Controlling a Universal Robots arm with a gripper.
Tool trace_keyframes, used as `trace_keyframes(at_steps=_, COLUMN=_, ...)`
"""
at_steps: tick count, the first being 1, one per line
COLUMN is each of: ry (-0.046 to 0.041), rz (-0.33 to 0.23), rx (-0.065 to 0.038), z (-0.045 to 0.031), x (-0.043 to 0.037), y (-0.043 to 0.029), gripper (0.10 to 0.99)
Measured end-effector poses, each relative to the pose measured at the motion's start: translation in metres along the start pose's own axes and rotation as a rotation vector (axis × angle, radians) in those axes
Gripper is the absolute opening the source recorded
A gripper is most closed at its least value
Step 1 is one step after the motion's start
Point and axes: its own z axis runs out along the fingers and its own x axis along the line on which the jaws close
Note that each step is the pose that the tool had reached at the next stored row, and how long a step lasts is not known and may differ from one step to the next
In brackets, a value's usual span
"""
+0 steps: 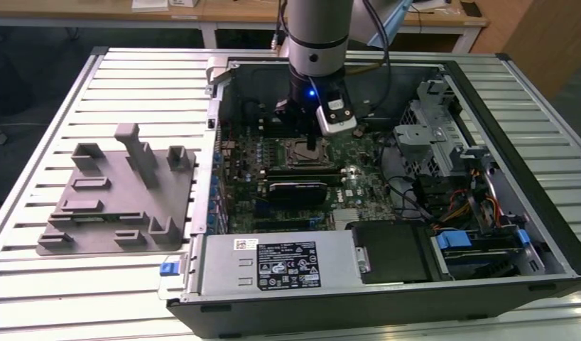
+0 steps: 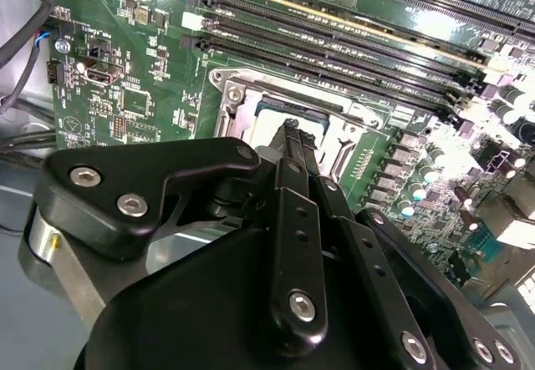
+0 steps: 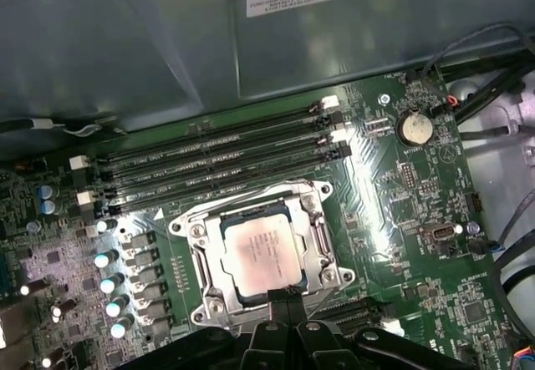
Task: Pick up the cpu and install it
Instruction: 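Install the second cpu locking lever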
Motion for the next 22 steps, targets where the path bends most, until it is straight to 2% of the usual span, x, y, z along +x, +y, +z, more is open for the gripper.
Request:
trace_keyframes(at_steps=11, ry=0.0, rz=0.0, rx=0.0, z=-0.0003, x=-0.0018, y=-0.0064, gripper=0.106)
trace_keyframes(at_steps=22, ry=0.0, rz=0.0, rx=0.0, z=-0.0008, x=-0.0049, y=-0.0173, gripper=0.106)
